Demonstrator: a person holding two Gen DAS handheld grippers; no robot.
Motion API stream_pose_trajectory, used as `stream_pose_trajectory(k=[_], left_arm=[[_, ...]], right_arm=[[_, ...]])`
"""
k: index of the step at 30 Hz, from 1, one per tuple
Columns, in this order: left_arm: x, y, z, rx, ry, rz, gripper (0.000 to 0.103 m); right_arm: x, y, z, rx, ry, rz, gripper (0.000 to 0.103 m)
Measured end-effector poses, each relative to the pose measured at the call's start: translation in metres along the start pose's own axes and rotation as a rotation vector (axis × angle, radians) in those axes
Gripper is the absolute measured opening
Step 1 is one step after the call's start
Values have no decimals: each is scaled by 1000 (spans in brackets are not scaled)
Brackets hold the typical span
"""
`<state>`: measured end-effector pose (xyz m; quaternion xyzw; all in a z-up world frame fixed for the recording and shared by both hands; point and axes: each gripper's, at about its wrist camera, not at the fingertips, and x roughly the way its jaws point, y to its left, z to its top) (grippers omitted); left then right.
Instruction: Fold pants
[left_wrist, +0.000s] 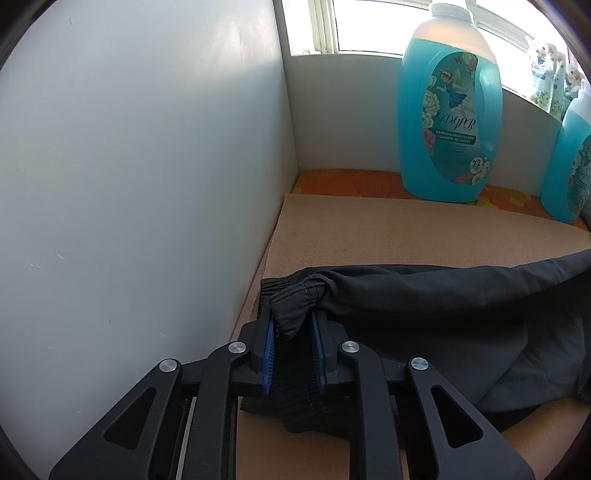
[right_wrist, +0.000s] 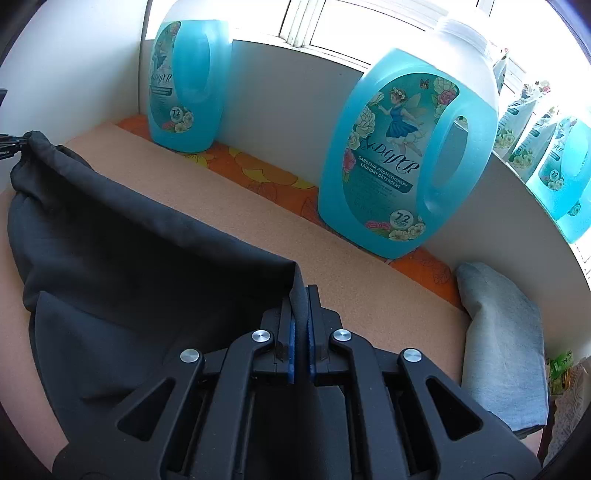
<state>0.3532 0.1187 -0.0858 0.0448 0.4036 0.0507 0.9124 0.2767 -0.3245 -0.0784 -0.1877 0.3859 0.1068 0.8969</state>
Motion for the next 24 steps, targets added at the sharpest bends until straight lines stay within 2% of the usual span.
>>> stream_pose_trajectory(k=[2, 4, 7, 10, 14, 19, 20, 21, 22, 24], left_arm=[[-1, 2, 5, -6, -10, 32, 33], [-6, 7, 7, -24, -24, 46, 35], [-21, 11, 2, -29, -42, 27, 40], [-30, 12, -11, -25, -40, -23, 46], [-18, 13, -30, -38, 28, -99, 53], [4, 14, -38, -89, 58, -126, 53], [7, 13, -39, -89, 56, -131, 51], [9, 10, -39, -84, 53, -134, 41], [12, 7, -39, -74, 58, -135, 23], [12, 1, -41, -45, 53, -110, 23]], right_arm=[[2, 0, 0, -2, 6, 1, 5], [4, -2, 0, -2, 10, -2, 5], [4, -4, -1, 3, 17, 5, 5], [5, -5, 0, 3, 21, 9, 5], [3, -4, 1, 1, 24, 18, 5], [1, -2, -1, -12, 29, 16, 5], [1, -1, -1, -14, 31, 15, 5], [0, -1, -2, -15, 31, 14, 5], [0, -1, -3, -15, 31, 13, 5], [-2, -1, -3, -11, 31, 13, 5]])
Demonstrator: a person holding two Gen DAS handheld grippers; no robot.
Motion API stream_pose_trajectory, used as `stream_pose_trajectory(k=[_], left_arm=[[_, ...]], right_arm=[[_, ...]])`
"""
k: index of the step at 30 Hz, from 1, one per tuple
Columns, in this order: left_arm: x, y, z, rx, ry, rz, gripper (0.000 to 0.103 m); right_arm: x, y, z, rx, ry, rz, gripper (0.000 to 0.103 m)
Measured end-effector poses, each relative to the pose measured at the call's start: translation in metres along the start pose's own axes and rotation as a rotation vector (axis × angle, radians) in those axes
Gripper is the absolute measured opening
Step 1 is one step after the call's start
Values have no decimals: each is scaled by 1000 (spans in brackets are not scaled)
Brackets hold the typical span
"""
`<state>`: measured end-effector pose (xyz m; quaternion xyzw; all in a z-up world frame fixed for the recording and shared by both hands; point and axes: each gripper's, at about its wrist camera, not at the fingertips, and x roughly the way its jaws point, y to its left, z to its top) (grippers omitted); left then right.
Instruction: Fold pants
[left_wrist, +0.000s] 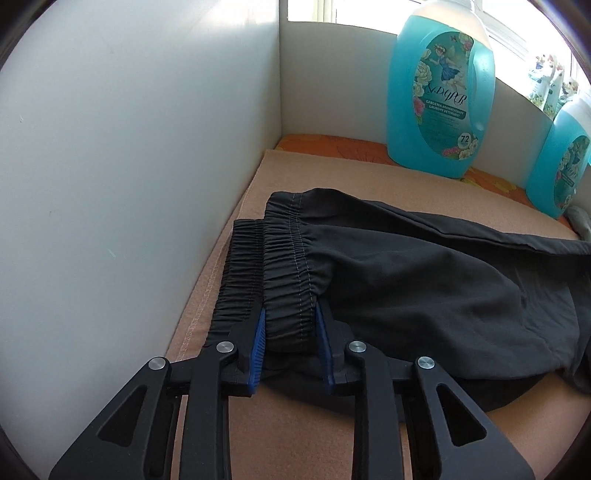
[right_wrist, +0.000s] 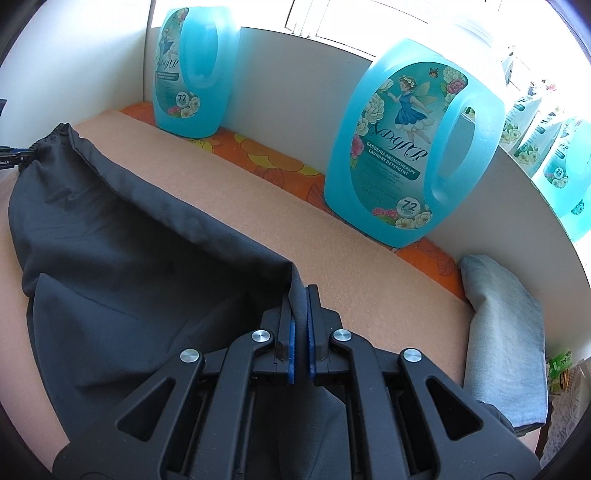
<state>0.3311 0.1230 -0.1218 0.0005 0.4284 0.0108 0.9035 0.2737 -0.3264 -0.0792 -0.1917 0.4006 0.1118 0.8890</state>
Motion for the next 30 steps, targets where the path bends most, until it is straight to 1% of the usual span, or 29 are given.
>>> stream_pose_trajectory(k=[3, 7, 9, 10, 11, 12, 13, 14, 15, 16, 18, 19, 20, 21, 22, 23, 24, 27, 30], left_arm=[[-12, -2, 3, 17, -43, 16, 23], [-39, 15, 13, 4, -96, 29, 23], [-44, 22, 16, 20, -106, 87, 23], [-44, 25, 15, 30, -92, 114, 23], [-40, 28, 14, 30, -70, 123, 23], [-35, 31, 11, 34, -43, 126, 23], [-30, 32, 8, 48, -15, 143, 23], [-26, 31, 5, 65, -5, 168, 23], [-25, 30, 3, 75, -7, 183, 23], [-25, 29, 2, 76, -5, 194, 27], [-29, 26, 1, 75, -14, 203, 28], [-32, 24, 2, 78, -20, 209, 29], [-36, 23, 2, 81, -30, 212, 32], [-41, 22, 3, 83, -41, 215, 34], [-48, 21, 3, 83, -55, 214, 39], [-55, 19, 3, 85, -72, 212, 43], [-62, 17, 3, 87, -87, 211, 44], [-84, 4, 1, 114, -140, 201, 44], [-106, -19, -5, 154, -186, 152, 45]], right_arm=[[-2, 2, 0, -4, -2, 1, 5], [-8, 6, 7, -5, -22, 13, 5], [-8, 9, 13, -3, -33, 27, 5], [-5, 11, 16, -3, -33, 26, 5], [0, 15, 18, -7, -27, 24, 5], [6, 18, 20, -14, -11, 23, 5], [15, 21, 21, -20, 14, 20, 5], [23, 22, 21, -17, 37, 19, 5], [29, 22, 21, -11, 61, 31, 5], [34, 22, 20, -2, 77, 47, 5], [34, 19, 18, 19, 81, 59, 5], [30, 16, 16, 30, 80, 79, 6], [25, 12, 15, 44, 75, 99, 9], [17, 8, 12, 56, 59, 106, 21], [7, 2, 9, 69, 37, 100, 40], [-4, -4, 6, 83, 12, 93, 51], [-17, -12, 1, 102, -15, 98, 62], [-58, -38, -20, 182, -64, 137, 62], [-105, -70, -57, 258, -121, 126, 62]])
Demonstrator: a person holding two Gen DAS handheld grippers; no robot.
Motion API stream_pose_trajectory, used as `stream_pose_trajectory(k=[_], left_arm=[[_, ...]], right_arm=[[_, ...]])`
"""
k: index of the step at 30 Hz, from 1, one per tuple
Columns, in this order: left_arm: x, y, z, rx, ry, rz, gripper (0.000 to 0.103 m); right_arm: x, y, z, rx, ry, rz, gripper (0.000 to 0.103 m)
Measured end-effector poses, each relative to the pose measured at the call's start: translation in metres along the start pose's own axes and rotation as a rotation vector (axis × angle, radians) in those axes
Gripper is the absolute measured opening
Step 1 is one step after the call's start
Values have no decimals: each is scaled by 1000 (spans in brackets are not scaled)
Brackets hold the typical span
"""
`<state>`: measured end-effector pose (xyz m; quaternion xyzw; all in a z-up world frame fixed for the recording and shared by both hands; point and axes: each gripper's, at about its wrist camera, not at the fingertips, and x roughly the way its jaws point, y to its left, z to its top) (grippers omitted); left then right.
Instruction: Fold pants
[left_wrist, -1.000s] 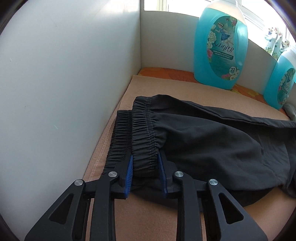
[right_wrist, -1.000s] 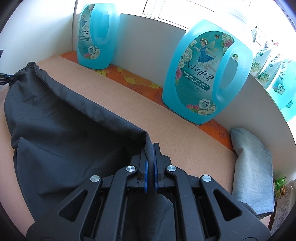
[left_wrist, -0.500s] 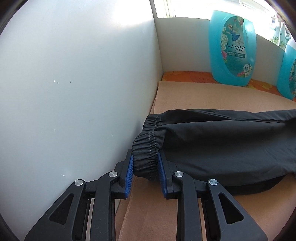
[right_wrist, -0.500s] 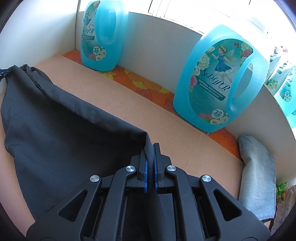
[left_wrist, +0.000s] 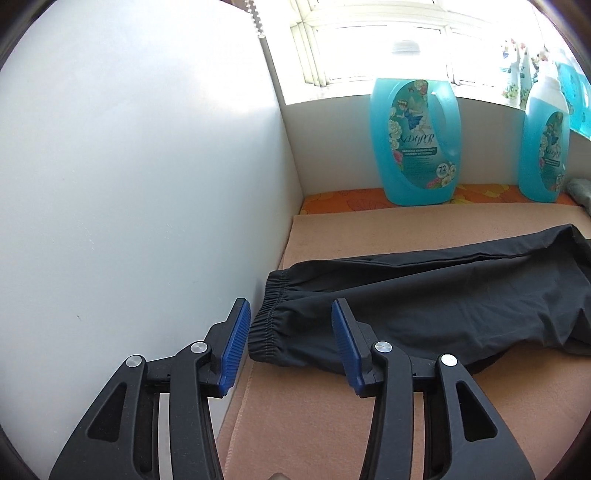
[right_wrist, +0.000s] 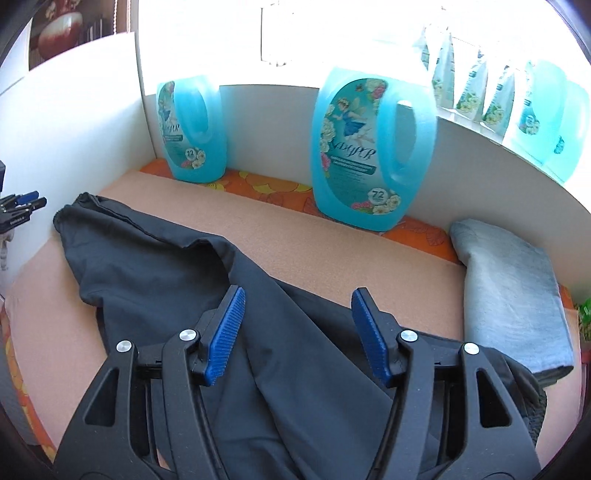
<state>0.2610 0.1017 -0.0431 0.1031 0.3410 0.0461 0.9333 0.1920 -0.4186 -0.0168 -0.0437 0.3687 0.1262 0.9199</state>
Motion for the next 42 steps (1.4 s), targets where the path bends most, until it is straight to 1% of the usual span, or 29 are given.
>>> stream_pose_trajectory(k=[2, 5, 8, 11, 14, 17, 19, 23, 26, 28, 30, 33, 34, 35, 37, 39, 40, 42], left_arm=[[-16, -19, 1, 25, -27, -67, 47], [-40, -61, 3, 95, -62, -167, 49], [-61, -109, 3, 160, -76, -294, 50], [-81, -161, 0, 229, -84, -409, 53], [-101, -214, -6, 297, -78, -524, 55], [-119, -264, -15, 368, -64, -622, 58], [-133, -293, -24, 416, -64, -675, 58], [-148, -353, -41, 512, -33, -771, 62], [-158, -389, -54, 586, -23, -811, 62], [-158, -408, -59, 621, -14, -820, 62], [-156, -423, -62, 649, -14, -805, 62], [-152, -436, -62, 648, -4, -799, 62], [-150, -439, -61, 649, -6, -791, 62], [-149, -442, -61, 653, -10, -781, 62], [-146, -446, -62, 659, -5, -776, 62], [-143, -451, -65, 670, 3, -772, 62], [-142, -453, -66, 675, 4, -764, 62], [-139, -454, -67, 674, -6, -766, 60]], right_arm=[[-36, -23, -21, 43, -31, -27, 62], [-78, -54, -59, 98, -39, -89, 62], [-106, -78, -101, 126, -9, -183, 62], [-127, -103, -139, 173, 29, -242, 62], [-146, -126, -174, 239, 47, -269, 62], [-157, -139, -198, 277, 59, -284, 62], [-162, -141, -213, 279, 71, -282, 62], [-162, -133, -230, 243, 93, -269, 62], [-159, -122, -240, 213, 114, -227, 62], [-151, -115, -243, 183, 135, -207, 62], [-142, -108, -244, 152, 154, -201, 62], [-131, -98, -245, 107, 164, -194, 62], [-128, -95, -245, 87, 165, -198, 60], [-125, -90, -245, 65, 168, -206, 57], [-120, -85, -245, 29, 174, -241, 43], [-120, -84, -244, 16, 168, -242, 33], [-123, -84, -242, 18, 157, -240, 24], [-132, -86, -236, 26, 122, -251, 19]])
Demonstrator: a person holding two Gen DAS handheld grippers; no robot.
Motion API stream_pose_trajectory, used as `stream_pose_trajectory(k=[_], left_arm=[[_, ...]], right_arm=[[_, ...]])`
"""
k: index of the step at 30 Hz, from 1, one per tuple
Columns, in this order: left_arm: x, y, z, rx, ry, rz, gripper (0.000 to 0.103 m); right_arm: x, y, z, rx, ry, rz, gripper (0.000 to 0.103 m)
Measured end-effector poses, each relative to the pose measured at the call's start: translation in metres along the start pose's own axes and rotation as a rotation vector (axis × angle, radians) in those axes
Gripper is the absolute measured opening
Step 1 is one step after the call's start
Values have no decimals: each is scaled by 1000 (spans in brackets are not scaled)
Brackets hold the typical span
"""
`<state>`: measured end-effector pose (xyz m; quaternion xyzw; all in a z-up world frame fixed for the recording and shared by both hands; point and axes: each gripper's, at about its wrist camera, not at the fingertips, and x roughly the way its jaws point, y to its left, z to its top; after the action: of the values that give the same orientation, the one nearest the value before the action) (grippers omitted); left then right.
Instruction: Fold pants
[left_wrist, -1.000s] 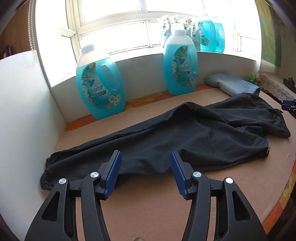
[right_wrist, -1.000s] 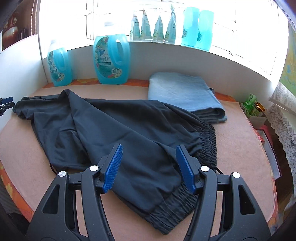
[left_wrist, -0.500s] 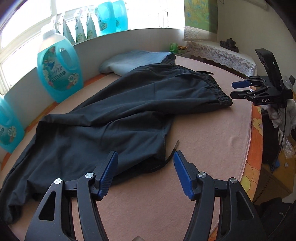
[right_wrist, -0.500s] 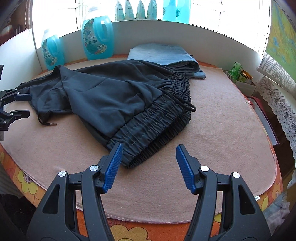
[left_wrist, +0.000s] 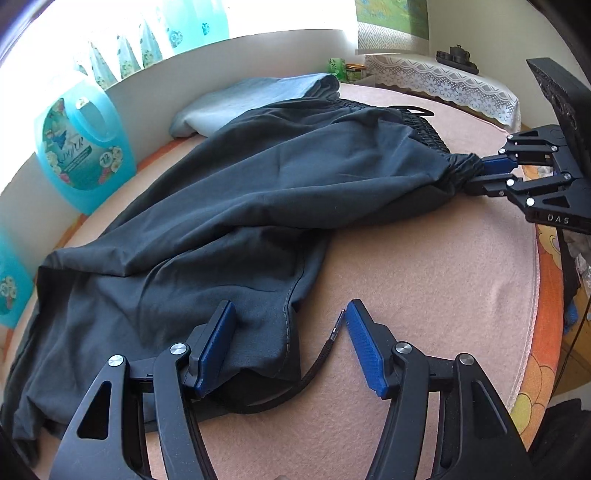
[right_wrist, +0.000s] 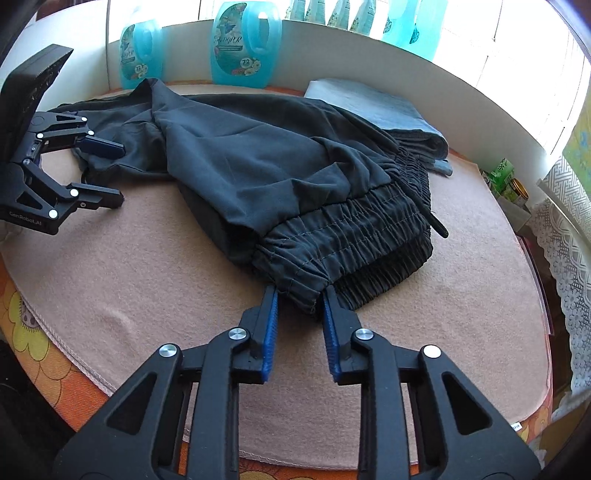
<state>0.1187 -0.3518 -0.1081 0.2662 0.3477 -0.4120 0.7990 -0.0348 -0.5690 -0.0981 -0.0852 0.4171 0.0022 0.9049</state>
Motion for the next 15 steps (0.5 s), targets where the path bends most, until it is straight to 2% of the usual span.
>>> stream_pose_trajectory(k=[2, 4, 10, 15], left_arm=[[1, 5, 0, -22, -4, -22, 29], [2, 9, 1, -25, -2, -1, 9], [-8, 15, 1, -51, -25, -36, 6], [-22, 12, 0, -40, -44, -63, 5]], right_arm=[[-12, -6, 8, 16, -49, -12, 16], [-23, -13, 20, 36, -92, -24, 14], [-38, -32, 64, 30, -187, -108, 11], [-24, -55, 111, 54, -206, -146, 9]])
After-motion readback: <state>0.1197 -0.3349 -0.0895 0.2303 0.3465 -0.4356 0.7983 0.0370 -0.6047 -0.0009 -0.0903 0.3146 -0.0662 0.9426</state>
